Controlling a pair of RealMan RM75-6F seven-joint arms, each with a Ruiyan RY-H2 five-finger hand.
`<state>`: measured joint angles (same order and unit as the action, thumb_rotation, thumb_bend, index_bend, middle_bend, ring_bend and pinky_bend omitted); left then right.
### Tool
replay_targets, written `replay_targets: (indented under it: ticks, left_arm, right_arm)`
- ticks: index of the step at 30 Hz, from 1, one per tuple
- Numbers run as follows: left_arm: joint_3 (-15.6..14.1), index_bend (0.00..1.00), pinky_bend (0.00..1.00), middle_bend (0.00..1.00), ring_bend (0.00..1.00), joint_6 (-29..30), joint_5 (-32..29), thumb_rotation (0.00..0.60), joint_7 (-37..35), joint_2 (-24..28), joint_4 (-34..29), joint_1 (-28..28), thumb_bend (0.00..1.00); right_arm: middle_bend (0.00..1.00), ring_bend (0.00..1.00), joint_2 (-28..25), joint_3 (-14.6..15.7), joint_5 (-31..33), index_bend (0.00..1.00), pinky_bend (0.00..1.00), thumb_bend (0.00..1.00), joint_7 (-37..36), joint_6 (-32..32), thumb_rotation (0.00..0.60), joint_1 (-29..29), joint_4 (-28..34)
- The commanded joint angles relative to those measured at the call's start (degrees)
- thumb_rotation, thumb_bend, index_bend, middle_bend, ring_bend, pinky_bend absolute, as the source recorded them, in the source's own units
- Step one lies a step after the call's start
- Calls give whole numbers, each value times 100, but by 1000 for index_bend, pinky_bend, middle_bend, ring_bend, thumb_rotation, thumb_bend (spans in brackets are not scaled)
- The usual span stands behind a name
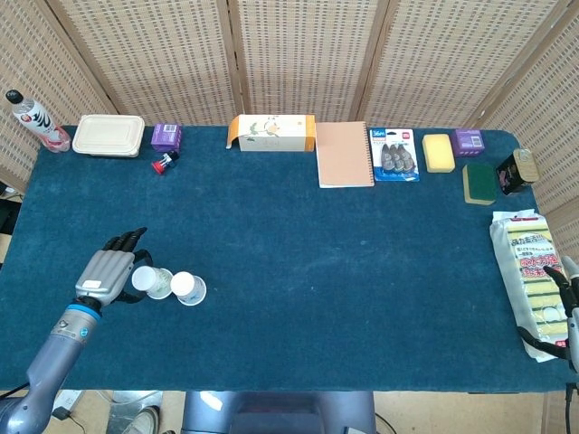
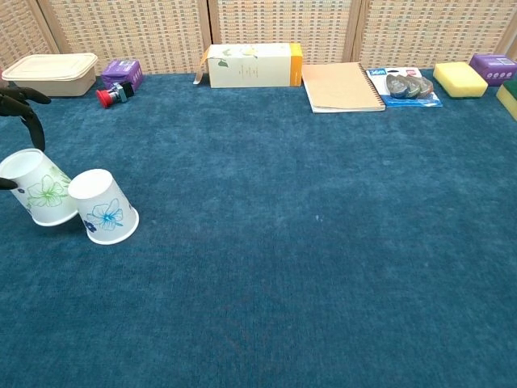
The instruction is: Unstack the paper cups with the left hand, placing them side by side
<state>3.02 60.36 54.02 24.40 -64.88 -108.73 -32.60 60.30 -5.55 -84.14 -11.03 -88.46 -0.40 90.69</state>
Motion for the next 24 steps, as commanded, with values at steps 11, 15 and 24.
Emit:
replay_targets:
  ticks: [11, 15, 24]
  left_arm:
    - [34, 434, 79, 0, 0, 68, -460, 600, 467, -244, 75, -209, 214]
    - [11, 434, 79, 0, 0, 89, -552, 600, 555, -260, 45, -238, 214]
    - [-22, 300, 79, 0, 0, 169, -591, 600, 589, -228, -43, -242, 214]
  right_arm:
    - [19, 0, -22, 0, -9, 126, 0, 159, -69, -21, 600, -7, -14]
    - [19, 0, -21, 3, -13, 126, 0, 159, -89, -29, 600, -11, -31]
    - [19, 0, -29, 5, -25, 126, 0, 159, -98, -54, 600, -21, -37]
